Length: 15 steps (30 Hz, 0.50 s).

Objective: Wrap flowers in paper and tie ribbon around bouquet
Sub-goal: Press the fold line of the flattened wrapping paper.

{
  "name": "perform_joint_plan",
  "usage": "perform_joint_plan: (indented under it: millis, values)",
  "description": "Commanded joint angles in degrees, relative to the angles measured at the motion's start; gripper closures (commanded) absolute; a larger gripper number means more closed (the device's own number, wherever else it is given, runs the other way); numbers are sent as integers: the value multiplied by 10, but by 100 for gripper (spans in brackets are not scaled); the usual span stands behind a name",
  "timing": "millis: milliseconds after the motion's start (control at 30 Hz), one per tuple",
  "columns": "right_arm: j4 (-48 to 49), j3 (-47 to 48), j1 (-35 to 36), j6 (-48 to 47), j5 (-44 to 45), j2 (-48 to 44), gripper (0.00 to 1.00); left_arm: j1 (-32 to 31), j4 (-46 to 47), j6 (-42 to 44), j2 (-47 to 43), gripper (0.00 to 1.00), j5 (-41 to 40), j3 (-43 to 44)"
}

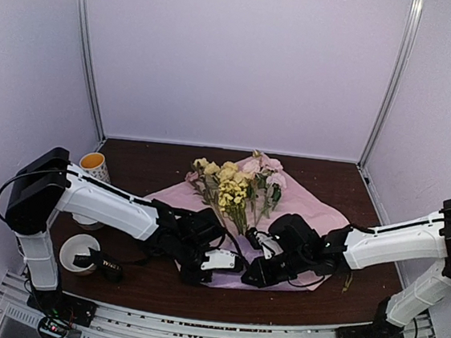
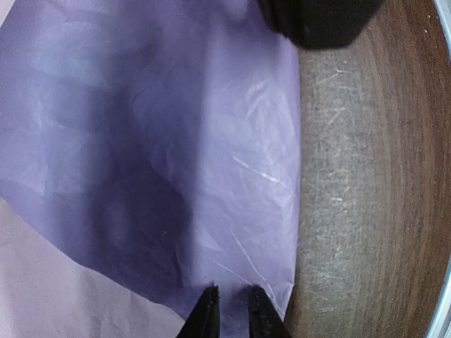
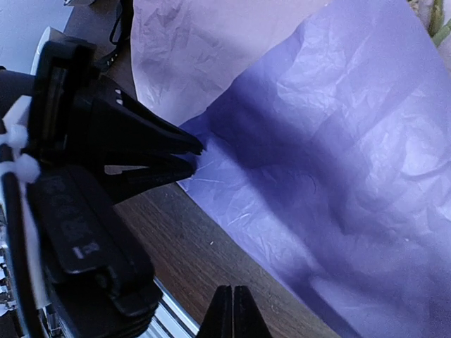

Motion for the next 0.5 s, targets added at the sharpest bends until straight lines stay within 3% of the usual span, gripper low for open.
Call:
perform_joint_plan:
  millis: [0,200,467]
  values:
    - [72,-3,-13,17,-18,32,97,12,21,-33,-13,82,17,-26]
    - [66,-18,-22,9,-1,89,98,26,36,-64,-45,80,28,-33]
    - [12,-6,-20,-4,25,118,98,87,87,-197,-185,62,55,-84]
